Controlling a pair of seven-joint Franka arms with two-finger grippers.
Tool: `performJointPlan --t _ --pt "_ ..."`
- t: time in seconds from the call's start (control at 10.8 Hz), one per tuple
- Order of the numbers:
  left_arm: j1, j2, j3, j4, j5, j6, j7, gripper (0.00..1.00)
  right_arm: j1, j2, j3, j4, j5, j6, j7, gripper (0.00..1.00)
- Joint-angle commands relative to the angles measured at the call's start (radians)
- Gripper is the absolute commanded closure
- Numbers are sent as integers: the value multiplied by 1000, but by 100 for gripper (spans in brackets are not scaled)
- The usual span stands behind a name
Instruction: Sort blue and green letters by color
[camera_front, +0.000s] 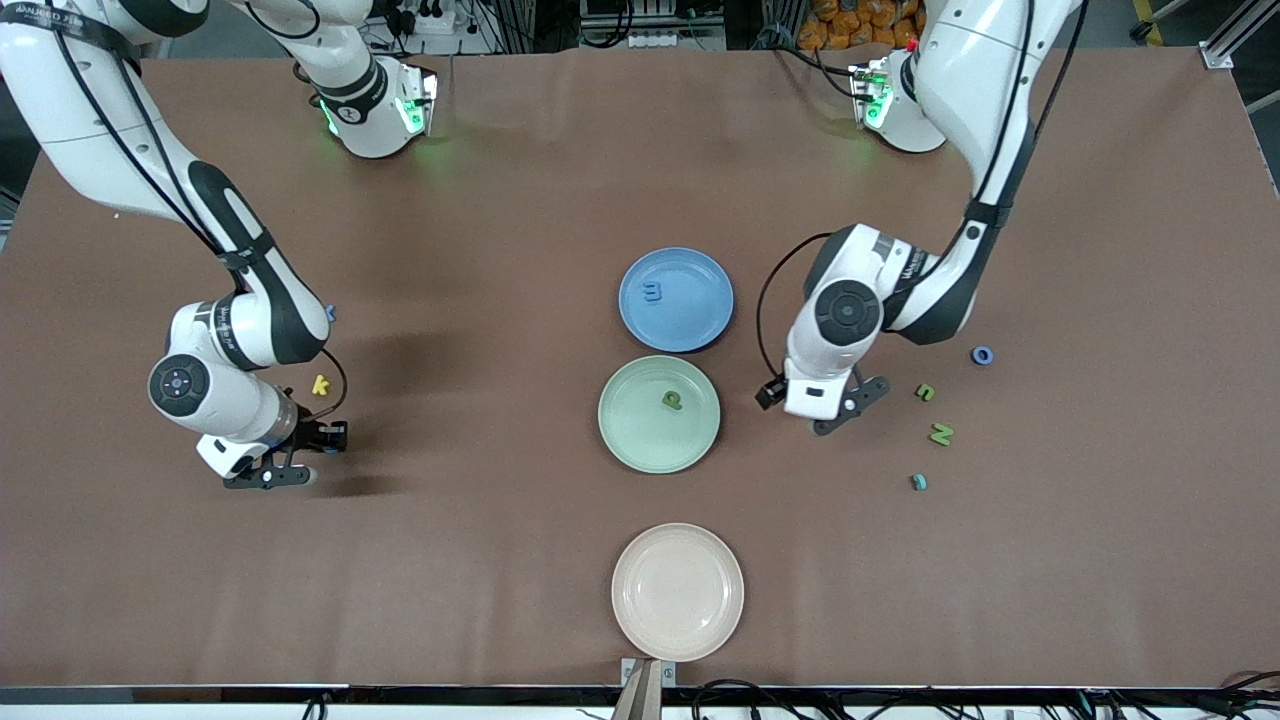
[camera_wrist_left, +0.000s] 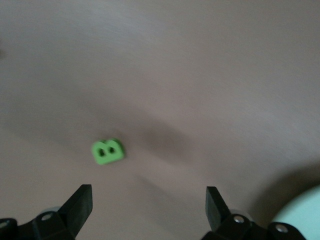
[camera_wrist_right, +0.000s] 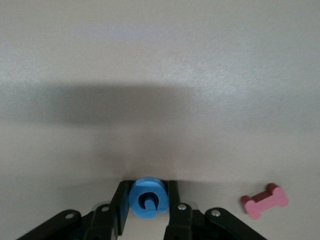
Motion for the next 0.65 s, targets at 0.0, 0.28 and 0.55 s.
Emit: performJointPlan --t 0.0,0.28,0.55 --pt "61 -158 -4 -291 20 257 -60 0 57 -26 17 -18 -16 -64 156 100" --pt "64 -141 1 -381 36 418 -222 0 80 -35 147 -7 -15 -146 387 100" --pt "64 -112 21 -342 43 374 -287 0 159 -35 282 -6 -15 -238 725 100"
